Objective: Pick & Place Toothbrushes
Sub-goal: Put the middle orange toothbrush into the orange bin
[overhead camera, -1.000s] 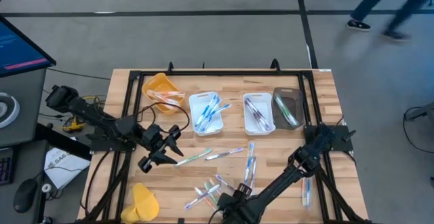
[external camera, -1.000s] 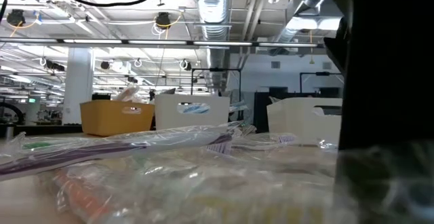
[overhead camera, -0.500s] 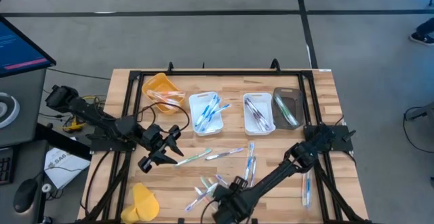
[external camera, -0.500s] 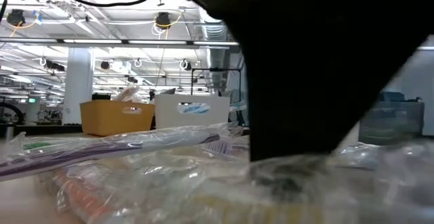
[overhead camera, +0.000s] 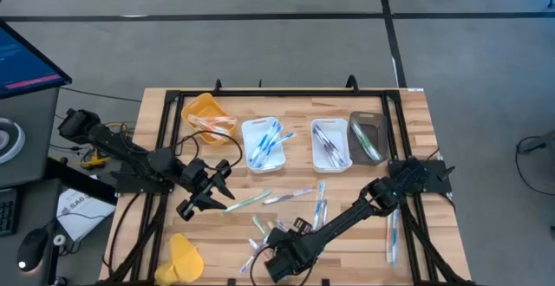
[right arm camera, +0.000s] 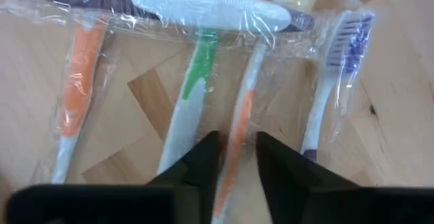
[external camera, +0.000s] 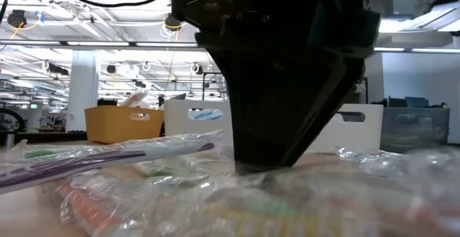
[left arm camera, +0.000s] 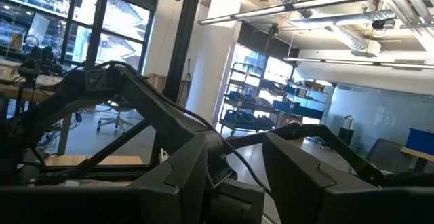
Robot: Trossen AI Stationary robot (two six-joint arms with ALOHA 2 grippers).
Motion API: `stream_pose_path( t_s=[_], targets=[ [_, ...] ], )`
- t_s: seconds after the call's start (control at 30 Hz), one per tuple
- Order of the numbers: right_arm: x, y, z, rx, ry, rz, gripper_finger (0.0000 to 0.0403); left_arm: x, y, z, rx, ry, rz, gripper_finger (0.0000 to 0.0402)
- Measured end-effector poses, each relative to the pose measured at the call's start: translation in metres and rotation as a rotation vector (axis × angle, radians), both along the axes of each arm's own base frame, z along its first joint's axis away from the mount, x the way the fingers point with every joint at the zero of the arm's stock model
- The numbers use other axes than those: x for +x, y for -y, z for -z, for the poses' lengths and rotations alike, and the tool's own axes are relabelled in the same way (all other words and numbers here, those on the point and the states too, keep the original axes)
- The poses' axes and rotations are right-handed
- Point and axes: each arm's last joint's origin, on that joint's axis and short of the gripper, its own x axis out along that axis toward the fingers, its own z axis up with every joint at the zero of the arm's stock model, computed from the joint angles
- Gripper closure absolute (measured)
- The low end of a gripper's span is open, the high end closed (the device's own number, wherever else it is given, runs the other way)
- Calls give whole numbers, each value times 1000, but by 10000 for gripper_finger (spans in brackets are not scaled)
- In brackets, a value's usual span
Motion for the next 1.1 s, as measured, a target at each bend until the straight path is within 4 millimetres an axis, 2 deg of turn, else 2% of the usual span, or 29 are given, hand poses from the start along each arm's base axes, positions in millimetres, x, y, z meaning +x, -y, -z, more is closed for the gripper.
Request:
stream_pose_path(
  t_s=[0.13,0.2,0.57,0.9,1.1],
  targets=[
    [0,1,0,2,-11,-12,374,0,0,0,0,0,0,266],
    [0,0,0,-1,-12,-38,391,0,0,0,0,0,0,266],
    [-8,-7,-10,-63,-30,-17,393,0,0,0,0,-1,0,266],
    [-18,-22,-46,-158,54,12,399,0,0,3,5,-11,0,266],
    [-32,-29,-68,-215,104,45,399,-1,0,3,4,-8,0,266]
  ],
)
